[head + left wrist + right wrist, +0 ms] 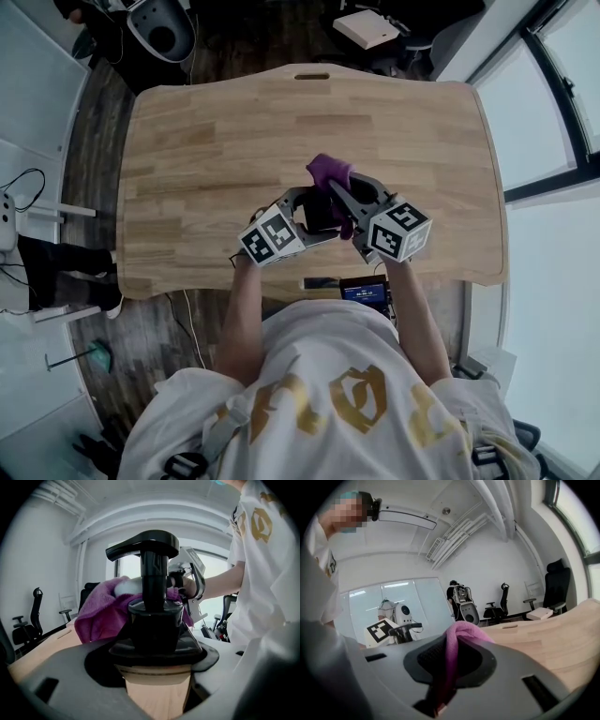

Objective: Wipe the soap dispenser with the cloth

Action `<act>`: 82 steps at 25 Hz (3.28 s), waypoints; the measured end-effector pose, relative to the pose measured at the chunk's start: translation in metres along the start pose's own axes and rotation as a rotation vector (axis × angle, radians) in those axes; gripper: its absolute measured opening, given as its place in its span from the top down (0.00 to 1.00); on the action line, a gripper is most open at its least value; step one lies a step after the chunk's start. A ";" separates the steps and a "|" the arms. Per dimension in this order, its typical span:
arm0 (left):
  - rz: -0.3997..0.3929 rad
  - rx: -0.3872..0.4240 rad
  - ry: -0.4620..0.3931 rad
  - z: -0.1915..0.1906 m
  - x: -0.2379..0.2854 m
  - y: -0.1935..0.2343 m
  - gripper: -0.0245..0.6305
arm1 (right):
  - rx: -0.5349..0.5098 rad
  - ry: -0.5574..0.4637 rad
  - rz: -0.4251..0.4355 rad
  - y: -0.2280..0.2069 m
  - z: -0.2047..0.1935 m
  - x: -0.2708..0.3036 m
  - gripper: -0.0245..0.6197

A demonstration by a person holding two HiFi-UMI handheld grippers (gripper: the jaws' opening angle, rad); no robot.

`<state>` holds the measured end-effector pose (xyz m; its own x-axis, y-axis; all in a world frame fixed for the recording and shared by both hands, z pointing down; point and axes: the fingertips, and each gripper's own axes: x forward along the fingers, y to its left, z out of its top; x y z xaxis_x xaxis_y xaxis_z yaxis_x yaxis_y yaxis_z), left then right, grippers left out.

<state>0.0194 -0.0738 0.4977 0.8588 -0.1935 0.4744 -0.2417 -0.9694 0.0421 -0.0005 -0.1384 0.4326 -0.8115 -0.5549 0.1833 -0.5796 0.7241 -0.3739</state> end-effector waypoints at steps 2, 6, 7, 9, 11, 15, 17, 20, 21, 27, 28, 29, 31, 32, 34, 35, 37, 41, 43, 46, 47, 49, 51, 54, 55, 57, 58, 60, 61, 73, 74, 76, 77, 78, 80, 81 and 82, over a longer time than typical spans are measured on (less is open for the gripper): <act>0.005 -0.011 -0.015 -0.002 -0.002 0.001 0.43 | -0.015 0.018 -0.027 -0.003 -0.005 0.000 0.88; 0.020 -0.056 -0.041 -0.003 -0.005 0.005 0.43 | -0.050 0.042 -0.032 0.000 -0.011 -0.004 0.88; 0.025 -0.067 -0.046 -0.003 -0.006 0.007 0.43 | -0.058 0.049 -0.029 0.001 -0.012 -0.005 0.88; 0.032 -0.085 -0.047 -0.004 -0.007 0.010 0.43 | -0.067 0.058 -0.020 0.004 -0.014 -0.008 0.88; 0.041 -0.094 -0.040 -0.005 -0.008 0.011 0.43 | -0.069 0.062 -0.008 0.008 -0.017 -0.012 0.88; 0.062 -0.112 -0.038 -0.006 -0.009 0.016 0.43 | -0.043 0.053 0.030 0.015 -0.021 -0.019 0.88; 0.073 -0.135 -0.051 -0.007 -0.011 0.019 0.43 | -0.024 0.044 0.049 0.018 -0.023 -0.022 0.88; 0.088 -0.162 -0.068 -0.008 -0.013 0.023 0.43 | -0.005 0.031 0.073 0.022 -0.023 -0.025 0.88; 0.092 -0.168 -0.073 -0.008 -0.014 0.025 0.43 | -0.003 0.027 0.081 0.024 -0.023 -0.025 0.88; 0.119 -0.209 -0.119 -0.004 -0.021 0.033 0.43 | -0.021 0.004 0.121 0.032 -0.023 -0.030 0.88; 0.121 -0.210 -0.123 -0.002 -0.022 0.034 0.43 | -0.017 -0.003 0.119 0.032 -0.023 -0.031 0.88; 0.121 -0.208 -0.126 -0.001 -0.022 0.034 0.43 | -0.011 -0.010 0.115 0.031 -0.023 -0.031 0.88; 0.119 -0.205 -0.136 0.001 -0.023 0.034 0.43 | 0.000 -0.021 0.101 0.028 -0.022 -0.031 0.88; 0.116 -0.205 -0.144 0.002 -0.024 0.034 0.43 | 0.001 -0.024 0.088 0.025 -0.022 -0.031 0.88; 0.106 -0.203 -0.161 0.006 -0.024 0.032 0.43 | 0.003 -0.027 0.054 0.018 -0.022 -0.030 0.88; 0.099 -0.200 -0.168 0.008 -0.024 0.030 0.43 | 0.009 -0.028 0.040 0.015 -0.022 -0.030 0.88; 0.086 -0.192 -0.176 0.012 -0.022 0.027 0.43 | 0.026 -0.035 0.017 0.009 -0.021 -0.029 0.88; 0.058 -0.181 -0.182 0.018 -0.019 0.022 0.43 | 0.037 -0.042 -0.023 0.000 -0.018 -0.026 0.88; 0.040 -0.184 -0.192 0.022 -0.018 0.019 0.43 | 0.039 -0.041 -0.038 -0.004 -0.016 -0.024 0.88; 0.022 -0.188 -0.203 0.024 -0.017 0.017 0.43 | 0.039 -0.036 -0.051 -0.009 -0.015 -0.021 0.88; 0.018 -0.190 -0.207 0.025 -0.017 0.017 0.43 | 0.040 -0.035 -0.055 -0.011 -0.015 -0.020 0.88; 0.014 -0.192 -0.218 0.026 -0.017 0.017 0.43 | 0.045 -0.039 -0.066 -0.014 -0.014 -0.018 0.89; 0.017 -0.194 -0.230 0.028 -0.018 0.018 0.43 | 0.049 -0.043 -0.072 -0.016 -0.014 -0.017 0.88; 0.025 -0.204 -0.248 0.029 -0.020 0.021 0.43 | 0.053 -0.040 -0.056 -0.014 -0.014 -0.017 0.88; 0.028 -0.209 -0.251 0.029 -0.021 0.022 0.43 | 0.054 -0.036 -0.048 -0.012 -0.014 -0.018 0.89; 0.036 -0.217 -0.255 0.028 -0.022 0.024 0.43 | 0.061 -0.030 -0.034 -0.010 -0.016 -0.019 0.89; 0.041 -0.222 -0.260 0.028 -0.023 0.026 0.43 | 0.068 -0.030 -0.027 -0.009 -0.018 -0.020 0.89; 0.051 -0.240 -0.275 0.025 -0.025 0.029 0.43 | 0.089 -0.036 -0.006 -0.006 -0.020 -0.021 0.88; 0.058 -0.252 -0.283 0.024 -0.026 0.031 0.43 | 0.099 -0.040 0.010 -0.004 -0.021 -0.022 0.89; 0.104 -0.318 -0.359 0.025 -0.037 0.044 0.43 | 0.154 -0.075 0.137 0.011 -0.021 -0.031 0.89; 0.100 -0.317 -0.362 0.026 -0.037 0.044 0.43 | 0.159 -0.076 0.126 0.009 -0.022 -0.031 0.88; 0.087 -0.315 -0.375 0.030 -0.037 0.042 0.43 | 0.166 -0.074 0.090 0.002 -0.024 -0.032 0.88; 0.080 -0.315 -0.386 0.033 -0.037 0.041 0.43 | 0.168 -0.071 0.068 -0.003 -0.026 -0.032 0.89; 0.073 -0.316 -0.402 0.037 -0.037 0.039 0.43 | 0.170 -0.067 0.045 -0.007 -0.027 -0.033 0.89; 0.053 -0.325 -0.444 0.045 -0.040 0.037 0.43 | 0.168 -0.046 0.003 -0.015 -0.032 -0.033 0.88; 0.041 -0.331 -0.469 0.049 -0.041 0.035 0.43 | 0.161 -0.027 -0.012 -0.016 -0.035 -0.033 0.89; 0.030 -0.336 -0.491 0.054 -0.042 0.034 0.43 | 0.153 -0.009 -0.018 -0.015 -0.039 -0.032 0.88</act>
<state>-0.0003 -0.1069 0.4318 0.9384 -0.3450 0.0214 -0.3304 -0.8770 0.3490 0.0312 -0.1158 0.4682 -0.8002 -0.5710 0.1836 -0.5752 0.6439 -0.5046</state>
